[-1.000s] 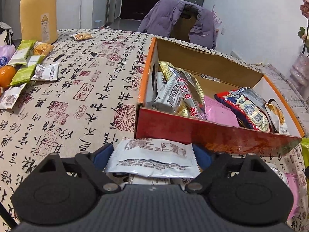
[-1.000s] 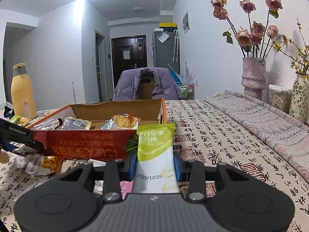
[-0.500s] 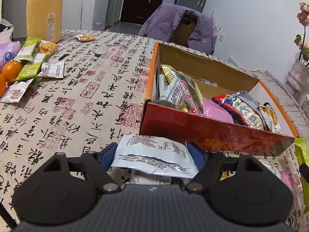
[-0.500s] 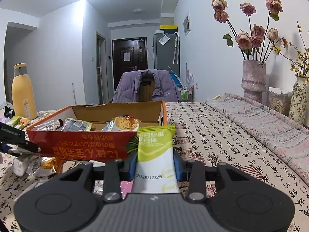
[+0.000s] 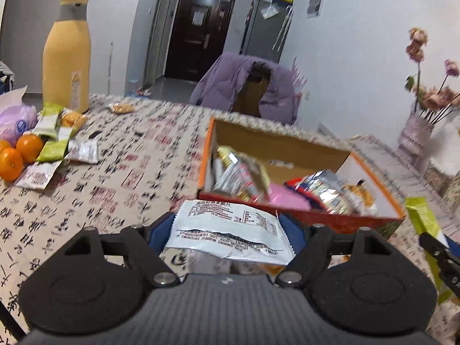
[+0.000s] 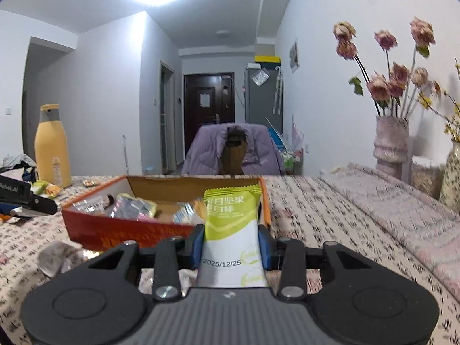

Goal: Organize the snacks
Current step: 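Carry the white packet and snack bar into the orange box and release both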

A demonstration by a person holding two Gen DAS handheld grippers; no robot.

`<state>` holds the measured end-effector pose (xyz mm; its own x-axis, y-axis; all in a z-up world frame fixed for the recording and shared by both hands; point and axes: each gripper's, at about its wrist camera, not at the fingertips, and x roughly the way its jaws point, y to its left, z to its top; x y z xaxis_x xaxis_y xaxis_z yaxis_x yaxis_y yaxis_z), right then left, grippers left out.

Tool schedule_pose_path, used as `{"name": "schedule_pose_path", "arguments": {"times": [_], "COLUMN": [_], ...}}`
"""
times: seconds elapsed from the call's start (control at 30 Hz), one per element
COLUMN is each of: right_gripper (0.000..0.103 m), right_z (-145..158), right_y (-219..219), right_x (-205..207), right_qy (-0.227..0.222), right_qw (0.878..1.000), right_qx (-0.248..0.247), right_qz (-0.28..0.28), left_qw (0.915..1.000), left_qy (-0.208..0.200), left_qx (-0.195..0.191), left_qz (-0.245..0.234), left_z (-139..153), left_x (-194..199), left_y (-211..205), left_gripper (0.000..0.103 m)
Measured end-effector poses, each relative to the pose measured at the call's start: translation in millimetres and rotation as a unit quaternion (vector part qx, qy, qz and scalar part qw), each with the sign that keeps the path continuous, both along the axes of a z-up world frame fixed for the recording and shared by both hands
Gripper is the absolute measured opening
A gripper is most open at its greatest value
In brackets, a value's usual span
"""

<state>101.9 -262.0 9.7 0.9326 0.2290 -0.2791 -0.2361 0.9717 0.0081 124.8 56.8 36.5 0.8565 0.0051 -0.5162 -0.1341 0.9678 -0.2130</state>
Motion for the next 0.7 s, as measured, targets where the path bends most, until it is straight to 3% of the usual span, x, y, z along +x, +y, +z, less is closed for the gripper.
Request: {"name": "schedule_pose_path", "arguments": {"times": [0.37,0.7], "right_gripper": [0.037,0.037], "right_z": [35.9,46.8], "right_y": [27.6,49.5], "right_x": [42.7,97.5], "right_qy": [-0.021,-0.017], "right_qw": [0.999,0.999], "right_qx": [0.011,0.005], "right_qz": [0.034,0.034], "left_qw": [0.9985,0.998], "left_qy": [-0.053,-0.064], "left_qx": [0.009,-0.002], "left_qz": [-0.011,-0.001], "left_z": [34.6,30.7], "left_x": [26.5,72.4], "left_y": [-24.5,-34.4], "left_gripper": [0.08,0.08]}}
